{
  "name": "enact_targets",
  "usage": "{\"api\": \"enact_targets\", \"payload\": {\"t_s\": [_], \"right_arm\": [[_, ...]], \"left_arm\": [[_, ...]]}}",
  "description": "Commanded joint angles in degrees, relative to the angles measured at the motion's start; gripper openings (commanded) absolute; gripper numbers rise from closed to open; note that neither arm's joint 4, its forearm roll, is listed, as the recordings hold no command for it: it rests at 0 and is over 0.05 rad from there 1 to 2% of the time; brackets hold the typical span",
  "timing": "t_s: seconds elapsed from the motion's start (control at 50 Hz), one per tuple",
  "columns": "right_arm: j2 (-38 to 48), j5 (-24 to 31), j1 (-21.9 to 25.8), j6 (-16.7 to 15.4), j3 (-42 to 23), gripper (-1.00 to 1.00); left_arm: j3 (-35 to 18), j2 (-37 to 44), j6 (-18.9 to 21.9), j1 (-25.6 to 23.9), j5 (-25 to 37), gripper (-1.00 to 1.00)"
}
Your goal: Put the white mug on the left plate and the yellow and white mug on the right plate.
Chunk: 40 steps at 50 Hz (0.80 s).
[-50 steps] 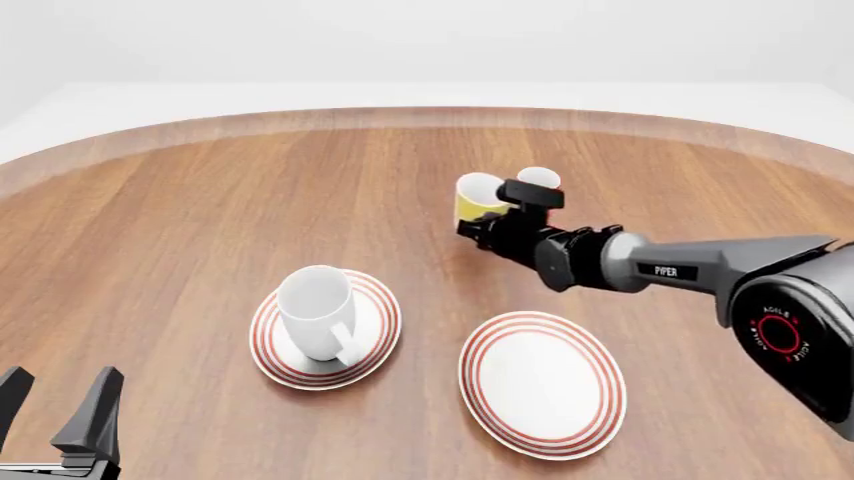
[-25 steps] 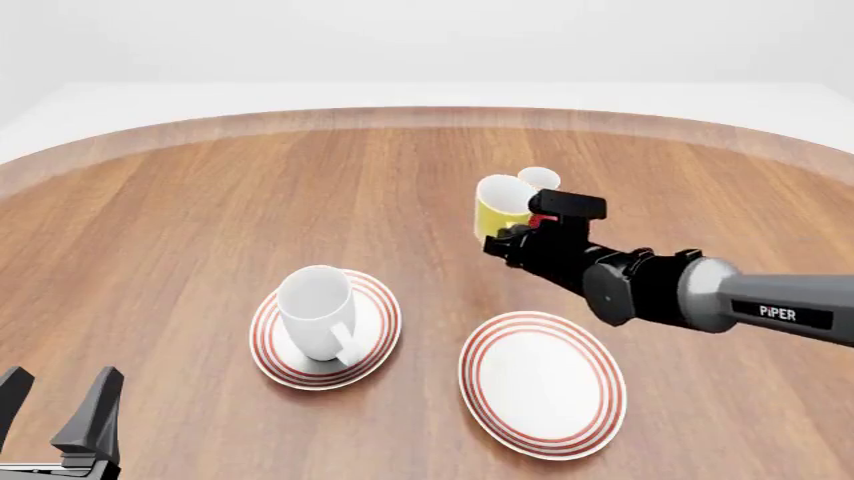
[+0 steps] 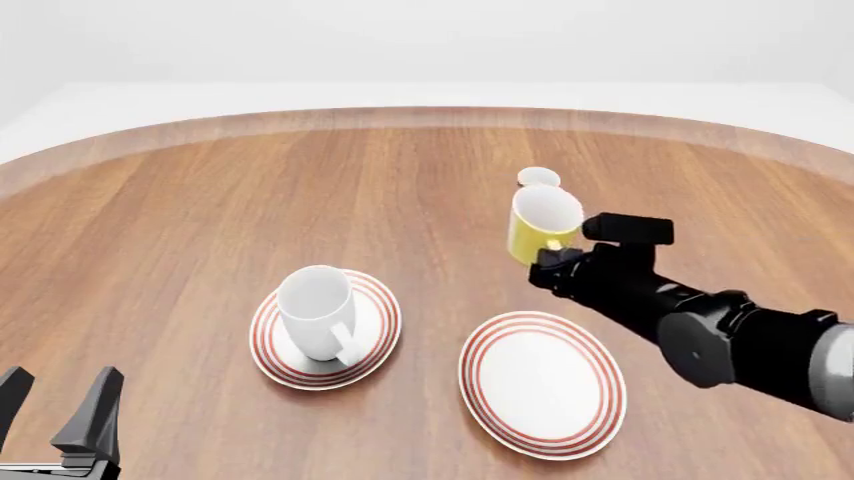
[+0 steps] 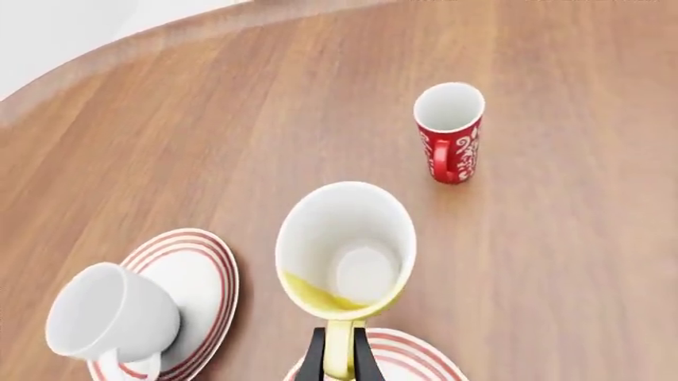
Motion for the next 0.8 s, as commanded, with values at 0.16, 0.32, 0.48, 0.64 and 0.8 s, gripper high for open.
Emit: {"api": "enact_targets", "payload": {"t_s": [0.16, 0.32, 0.48, 0.64, 0.8], "right_arm": [[-9.31, -0.08, -0.09, 0.54, 9.78, -1.0], [-11.0, -0.28, 0.67, 1.13, 12.27, -1.0], [-12.15, -0.42, 0.9, 1.49, 13.81, -1.0], [-11.77, -1.76, 1.95, 2.37, 16.57, -1.0], [-11.74, -2.43, 2.37, 2.73, 18.1, -1.0]], "left_arm": [[0.0, 0.0, 0.0, 0.0, 0.0, 1.0], [0.0, 0.0, 0.0, 0.0, 0.0, 1.0], [0.0, 0.0, 0.0, 0.0, 0.0, 1.0], [0.0, 0.0, 0.0, 0.0, 0.0, 1.0], [0.0, 0.0, 0.0, 0.0, 0.0, 1.0]]}}
